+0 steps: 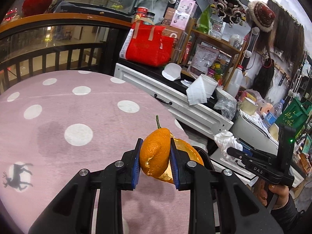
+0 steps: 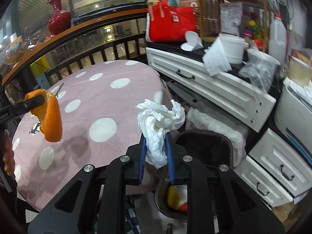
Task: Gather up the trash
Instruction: 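Carry the tissue and peel to the bin and open the right tool, then lower the left tool into the bin and open it to drop the peel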
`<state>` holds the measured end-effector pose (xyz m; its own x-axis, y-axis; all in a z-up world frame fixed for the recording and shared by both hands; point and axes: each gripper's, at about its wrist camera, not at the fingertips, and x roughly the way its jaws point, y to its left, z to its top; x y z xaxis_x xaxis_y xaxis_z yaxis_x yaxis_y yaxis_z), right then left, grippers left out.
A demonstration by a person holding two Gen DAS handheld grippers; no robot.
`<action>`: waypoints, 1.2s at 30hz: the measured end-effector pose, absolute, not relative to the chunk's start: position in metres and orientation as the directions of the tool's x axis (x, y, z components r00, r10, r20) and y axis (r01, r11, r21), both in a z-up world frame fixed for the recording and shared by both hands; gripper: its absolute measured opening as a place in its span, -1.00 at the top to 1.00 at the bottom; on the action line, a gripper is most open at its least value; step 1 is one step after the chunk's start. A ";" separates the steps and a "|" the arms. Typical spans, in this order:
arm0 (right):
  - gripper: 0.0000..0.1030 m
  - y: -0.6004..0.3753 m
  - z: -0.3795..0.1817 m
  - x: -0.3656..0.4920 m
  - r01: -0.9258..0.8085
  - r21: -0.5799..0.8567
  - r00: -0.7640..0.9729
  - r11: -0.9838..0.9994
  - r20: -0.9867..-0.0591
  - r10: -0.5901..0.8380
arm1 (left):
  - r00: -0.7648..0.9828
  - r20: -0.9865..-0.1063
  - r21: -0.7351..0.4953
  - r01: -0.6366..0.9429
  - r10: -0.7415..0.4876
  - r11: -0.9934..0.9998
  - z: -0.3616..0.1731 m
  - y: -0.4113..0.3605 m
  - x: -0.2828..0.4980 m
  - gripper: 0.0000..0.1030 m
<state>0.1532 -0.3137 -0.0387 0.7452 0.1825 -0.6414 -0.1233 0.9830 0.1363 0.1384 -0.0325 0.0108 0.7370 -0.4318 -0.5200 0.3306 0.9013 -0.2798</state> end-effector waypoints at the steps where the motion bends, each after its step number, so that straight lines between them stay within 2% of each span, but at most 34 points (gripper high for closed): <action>1: 0.61 -0.320 -0.042 0.151 -0.107 0.138 0.743 0.985 -0.647 0.172 | 0.732 -0.520 -0.280 0.342 -0.441 0.897 0.011 -0.038 0.138 0.50; 15: 0.61 -0.386 -0.152 0.173 0.093 0.221 0.581 0.971 -0.804 0.128 | 0.643 -0.551 -0.264 0.471 -0.532 0.842 -0.002 -0.112 0.143 0.50; 17: 0.41 -0.391 -0.168 0.176 0.112 0.259 0.559 0.959 -0.815 0.154 | 0.628 -0.559 -0.261 0.486 -0.541 0.834 -0.005 -0.123 0.144 0.50; 19: -0.03 -0.395 -0.180 0.178 0.136 0.282 0.547 0.950 -0.821 0.166 | 0.611 -0.568 -0.262 0.501 -0.551 0.825 -0.009 -0.134 0.145 0.50; 20: -0.10 -0.397 -0.184 0.177 0.150 0.281 0.548 0.948 -0.822 0.157 | 0.603 -0.572 -0.259 0.509 -0.555 0.821 -0.011 -0.140 0.145 0.50; 25: -0.17 -0.412 -0.188 0.170 0.204 0.311 0.554 0.928 -0.819 0.152 | 0.564 -0.602 -0.245 0.544 -0.565 0.803 -0.023 -0.166 0.144 0.50; 30: -0.25 -0.437 -0.167 0.154 0.264 0.294 0.601 0.919 -0.795 0.081 | 0.523 -0.630 -0.233 0.578 -0.574 0.782 -0.036 -0.189 0.142 0.50; 36: -0.25 -0.464 -0.138 0.131 0.329 0.289 0.659 0.899 -0.752 0.000 | 0.468 -0.668 -0.220 0.619 -0.579 0.754 -0.056 -0.221 0.142 0.50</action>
